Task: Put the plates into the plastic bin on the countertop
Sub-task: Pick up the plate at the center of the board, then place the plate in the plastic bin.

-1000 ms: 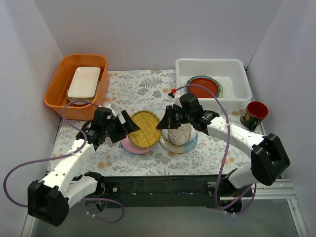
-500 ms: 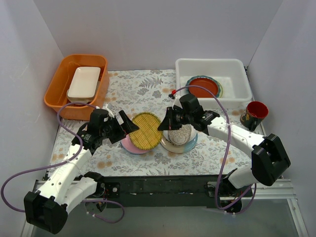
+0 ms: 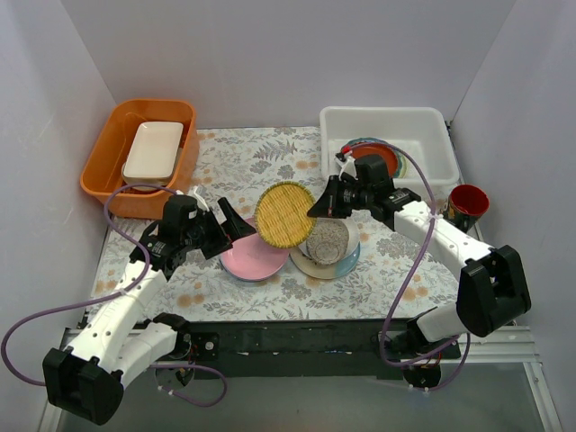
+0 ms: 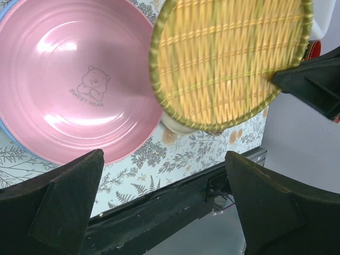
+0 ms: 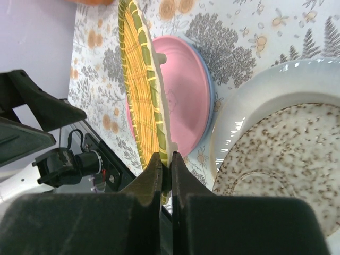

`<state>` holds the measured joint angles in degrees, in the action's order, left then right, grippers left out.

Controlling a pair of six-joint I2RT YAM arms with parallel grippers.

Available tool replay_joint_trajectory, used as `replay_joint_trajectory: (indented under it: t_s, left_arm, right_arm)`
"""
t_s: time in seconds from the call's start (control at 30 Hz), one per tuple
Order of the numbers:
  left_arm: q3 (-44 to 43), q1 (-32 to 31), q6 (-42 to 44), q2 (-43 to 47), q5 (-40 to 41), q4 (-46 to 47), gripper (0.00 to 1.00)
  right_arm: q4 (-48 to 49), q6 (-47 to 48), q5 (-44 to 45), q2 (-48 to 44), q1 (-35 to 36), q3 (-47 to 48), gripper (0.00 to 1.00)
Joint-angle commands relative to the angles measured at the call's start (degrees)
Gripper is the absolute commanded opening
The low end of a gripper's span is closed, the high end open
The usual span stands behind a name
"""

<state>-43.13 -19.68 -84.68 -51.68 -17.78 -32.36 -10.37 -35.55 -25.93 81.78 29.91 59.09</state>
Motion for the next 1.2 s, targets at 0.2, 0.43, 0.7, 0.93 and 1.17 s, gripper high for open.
replay_joint_trajectory:
  t_s: [0.2, 0.43, 0.7, 0.93, 1.17]
  left_arm:
    - [-4.2, -0.2, 0.6, 0.4, -2.5, -2.2, 0.98]
    - [-1.3, -0.2, 0.0, 1.8, -5.2, 0.4, 0.98]
    - [-1.3, -0.2, -0.2, -0.3, -7.4, 3.1, 0.98]
    - [-2.2, -0.2, 0.4, 0.6, -7.9, 1.4, 0.98]
    - [-0.4, -0.2, 0.8, 2.1, -7.8, 0.6, 0.98]
  right_arm:
    - [3.3, -0.5, -9.0, -1.0, -9.0, 5.0, 0.01]
    - [4.5, -2.5, -13.0, 0.7, -17.0, 8.3, 0.01]
    - [2.9, -3.4, -16.7, 3.8, -23.7, 14.2, 0.01]
    - [6.0, -7.2, -19.0, 7.0, -29.9, 16.8, 0.01]
    - [7.6, -9.0, -20.4, 8.0, -33.7, 16.9, 0.01]
